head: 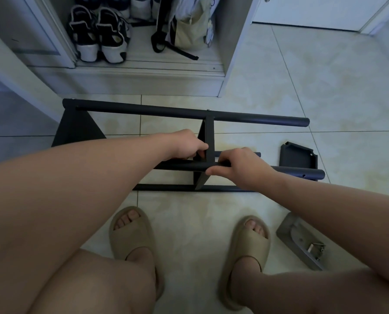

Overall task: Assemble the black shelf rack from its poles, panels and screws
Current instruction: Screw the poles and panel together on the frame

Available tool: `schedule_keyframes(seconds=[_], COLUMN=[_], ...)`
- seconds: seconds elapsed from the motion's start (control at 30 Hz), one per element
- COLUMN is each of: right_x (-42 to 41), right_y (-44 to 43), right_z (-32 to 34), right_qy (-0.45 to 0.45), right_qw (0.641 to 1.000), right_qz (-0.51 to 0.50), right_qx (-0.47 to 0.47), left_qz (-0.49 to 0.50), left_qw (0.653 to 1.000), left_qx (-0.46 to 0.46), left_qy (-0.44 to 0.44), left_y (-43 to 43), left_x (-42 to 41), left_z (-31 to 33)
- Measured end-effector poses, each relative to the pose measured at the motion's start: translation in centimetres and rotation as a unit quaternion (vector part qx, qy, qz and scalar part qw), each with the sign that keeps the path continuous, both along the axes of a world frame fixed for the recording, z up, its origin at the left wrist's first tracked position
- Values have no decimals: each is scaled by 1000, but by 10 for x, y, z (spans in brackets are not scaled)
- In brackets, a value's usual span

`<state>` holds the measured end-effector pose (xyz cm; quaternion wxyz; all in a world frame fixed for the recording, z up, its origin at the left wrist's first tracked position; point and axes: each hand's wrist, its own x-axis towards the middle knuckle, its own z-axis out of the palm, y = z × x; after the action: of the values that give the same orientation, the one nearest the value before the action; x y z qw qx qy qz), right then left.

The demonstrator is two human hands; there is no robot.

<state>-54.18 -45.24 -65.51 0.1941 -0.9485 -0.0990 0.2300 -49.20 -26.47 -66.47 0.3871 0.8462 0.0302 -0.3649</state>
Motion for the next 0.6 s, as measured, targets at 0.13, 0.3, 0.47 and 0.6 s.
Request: schedule_keyframes(seconds=[0.13,0.3,0.47,0.6], right_x=[3,5,7,4], right_y=[-1,-2,-2,-1], right_z=[-4,-8,-6,-6], right_qy=[11,1,-11,1], right_qw=[1000,1000,999,999], right_qz=[-1,-17,-33,-2], right_qx=[-1,-7,2,-43], left_qz=[-2,-5,37,15], left_qw=[1000,1000,999,1000], left_qx=[-7,-1,-14,-8], left_qy=[23,24,-9,13], left_y=[0,-2,-4,-3], left_x=[4,9,14,12], left_z=[-2,1,-2,-3])
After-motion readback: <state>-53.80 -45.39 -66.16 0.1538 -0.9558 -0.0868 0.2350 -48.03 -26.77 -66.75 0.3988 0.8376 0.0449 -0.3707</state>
